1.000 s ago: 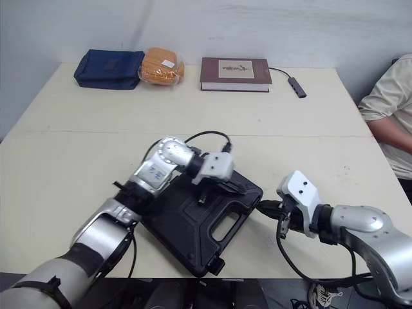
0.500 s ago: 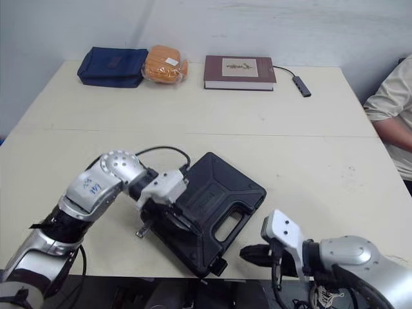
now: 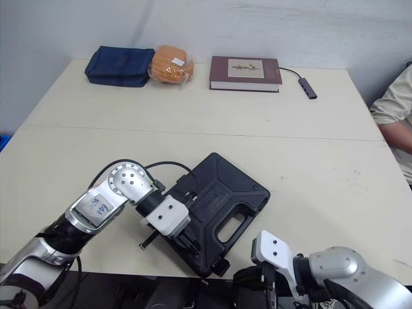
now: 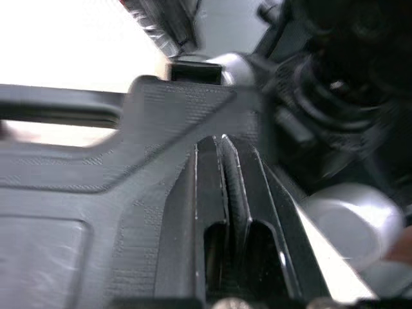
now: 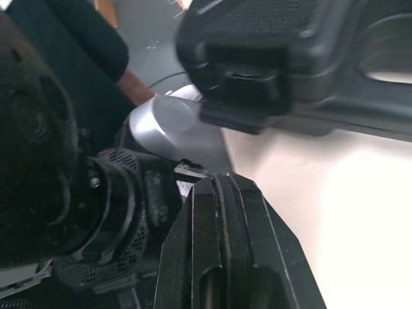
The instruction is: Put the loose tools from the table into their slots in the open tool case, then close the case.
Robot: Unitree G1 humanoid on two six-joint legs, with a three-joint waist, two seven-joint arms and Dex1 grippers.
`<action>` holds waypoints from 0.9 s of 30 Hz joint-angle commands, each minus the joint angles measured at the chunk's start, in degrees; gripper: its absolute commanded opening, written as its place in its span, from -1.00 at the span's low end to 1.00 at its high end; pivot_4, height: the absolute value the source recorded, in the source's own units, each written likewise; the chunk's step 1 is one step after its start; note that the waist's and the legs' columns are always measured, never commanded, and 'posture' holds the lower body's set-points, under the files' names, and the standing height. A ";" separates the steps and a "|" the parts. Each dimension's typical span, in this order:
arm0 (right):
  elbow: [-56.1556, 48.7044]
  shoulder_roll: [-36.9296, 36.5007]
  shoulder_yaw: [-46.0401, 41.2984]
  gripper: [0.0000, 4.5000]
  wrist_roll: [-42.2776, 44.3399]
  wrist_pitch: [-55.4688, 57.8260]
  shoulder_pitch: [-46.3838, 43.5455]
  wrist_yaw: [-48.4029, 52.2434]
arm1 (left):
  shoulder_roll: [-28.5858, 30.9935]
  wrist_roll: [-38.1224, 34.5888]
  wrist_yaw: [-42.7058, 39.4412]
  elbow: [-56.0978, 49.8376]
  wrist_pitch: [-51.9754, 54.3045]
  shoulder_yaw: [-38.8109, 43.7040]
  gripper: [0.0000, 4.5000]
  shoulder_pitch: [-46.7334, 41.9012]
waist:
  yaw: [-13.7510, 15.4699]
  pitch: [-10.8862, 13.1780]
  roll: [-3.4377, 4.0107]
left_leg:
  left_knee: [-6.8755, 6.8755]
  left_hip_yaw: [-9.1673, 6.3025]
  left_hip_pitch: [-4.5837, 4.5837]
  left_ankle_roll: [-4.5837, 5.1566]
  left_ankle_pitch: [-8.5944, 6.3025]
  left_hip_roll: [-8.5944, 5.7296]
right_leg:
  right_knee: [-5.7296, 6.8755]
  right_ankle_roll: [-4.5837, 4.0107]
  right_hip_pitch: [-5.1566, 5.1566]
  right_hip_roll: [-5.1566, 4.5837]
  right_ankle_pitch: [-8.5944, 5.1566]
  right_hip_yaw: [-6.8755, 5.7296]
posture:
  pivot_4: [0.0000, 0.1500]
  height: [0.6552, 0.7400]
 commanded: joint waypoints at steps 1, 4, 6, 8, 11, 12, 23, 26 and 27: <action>1.71 0.76 2.32 -1.00 -2.06 -3.28 0.38 0.62 | 0.80 6.16 0.64 2.39 -0.14 -4.06 -0.97 1.57 | -0.01 -0.04 0.06 | 0.00 0.00 0.04 0.01 -0.01 0.00 | -0.01 0.00 0.04 0.00 0.00 0.00 | 1.00 1.00; 3.52 1.76 4.14 -1.00 -3.62 -4.90 -0.02 0.50 | 0.67 6.31 1.05 2.21 0.26 -4.18 -0.97 1.45 | 0.04 -0.06 0.09 | 0.00 0.00 0.04 0.02 -0.01 0.00 | -0.03 0.00 0.05 -0.01 0.00 0.00 | 1.00 1.00; 4.32 2.48 5.27 -1.00 -4.53 -5.86 -0.50 0.40 | 0.84 6.24 1.01 1.78 0.55 -4.27 -0.97 1.47 | 0.02 -0.08 0.11 | 0.00 -0.01 0.04 0.03 -0.02 0.00 | -0.04 0.00 0.06 -0.01 0.00 -0.01 | 1.00 1.00; 4.81 3.49 5.98 -1.00 -4.82 -6.54 -1.06 0.10 | 1.05 6.32 0.95 1.50 0.54 -4.43 -0.97 1.58 | 0.04 -0.08 0.11 | 0.00 -0.01 0.05 0.04 -0.02 0.00 | -0.05 0.00 0.08 -0.01 0.00 -0.02 | 1.00 1.00; 4.72 5.23 6.03 -1.00 -3.43 -6.36 -1.91 -0.24 | 1.27 6.59 0.86 1.25 0.20 -4.68 -0.97 1.74 | 0.03 -0.09 0.13 | 0.00 -0.02 0.05 0.04 -0.02 0.00 | -0.06 0.01 0.08 -0.01 0.00 -0.02 | 1.00 1.00; 4.36 6.18 5.60 -1.00 -2.16 -5.68 -2.63 -0.66 | 1.25 6.57 0.87 1.22 0.23 -4.69 -0.97 1.73 | 0.03 -0.11 0.15 | 0.00 -0.02 0.05 0.04 -0.02 0.00 | -0.06 0.01 0.08 -0.01 0.00 -0.02 | 1.00 1.00; 2.37 10.16 2.74 -1.00 5.58 -0.19 -8.01 -4.03 | 1.20 6.64 1.37 0.61 0.75 -5.60 -0.97 2.02 | -0.40 -0.13 0.18 | -0.04 -0.05 0.06 0.01 -0.01 0.01 | -0.04 0.00 0.06 -0.02 0.00 -0.03 | 1.00 1.00; 1.59 10.75 1.68 -1.00 8.64 1.95 -9.54 -4.98 | 1.27 6.76 1.53 0.53 0.85 -5.77 -0.97 2.16 | -0.40 -0.15 0.22 | -0.09 -0.05 0.08 -0.01 0.00 0.01 | 0.00 -0.01 0.04 -0.02 0.00 -0.04 | 1.00 1.00; 1.37 10.81 1.45 -1.00 9.39 2.51 -9.86 -5.23 | 1.28 6.80 1.57 0.48 0.88 -5.80 -0.97 2.22 | -0.41 -0.15 0.22 | -0.11 -0.05 0.08 -0.02 0.00 0.01 | 0.00 -0.01 0.03 -0.02 0.00 -0.04 | 1.00 1.00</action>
